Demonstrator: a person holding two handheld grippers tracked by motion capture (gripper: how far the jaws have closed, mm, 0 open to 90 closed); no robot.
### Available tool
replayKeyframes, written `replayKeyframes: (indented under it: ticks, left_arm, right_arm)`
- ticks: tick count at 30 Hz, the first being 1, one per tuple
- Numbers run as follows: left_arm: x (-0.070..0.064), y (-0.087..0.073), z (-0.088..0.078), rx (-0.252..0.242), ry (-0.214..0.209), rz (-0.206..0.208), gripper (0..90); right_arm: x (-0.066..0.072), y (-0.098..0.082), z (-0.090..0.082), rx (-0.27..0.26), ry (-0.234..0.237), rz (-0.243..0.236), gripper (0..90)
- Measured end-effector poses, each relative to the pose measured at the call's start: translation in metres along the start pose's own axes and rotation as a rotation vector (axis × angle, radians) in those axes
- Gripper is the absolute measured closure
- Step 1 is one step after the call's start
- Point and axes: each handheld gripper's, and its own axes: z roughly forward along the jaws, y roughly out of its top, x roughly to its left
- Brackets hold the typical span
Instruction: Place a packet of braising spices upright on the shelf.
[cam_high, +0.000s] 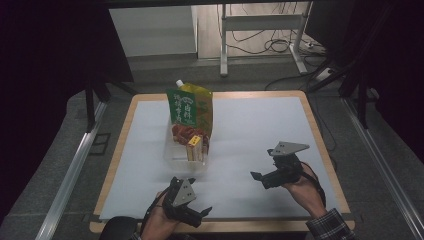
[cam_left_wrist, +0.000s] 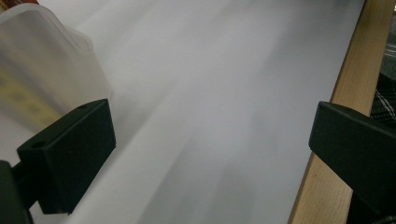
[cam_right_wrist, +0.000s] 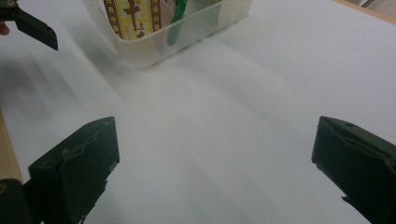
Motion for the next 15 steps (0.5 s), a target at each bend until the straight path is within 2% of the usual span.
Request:
replayKeyframes:
  ticks: [15]
  left_arm:
    - [0.002,-0.001,0.000,0.007,0.008,-0.003,0.5]
  right_arm:
    - [-0.009,-0.024,-0.022,-0.001,-0.045,0.037,0.5]
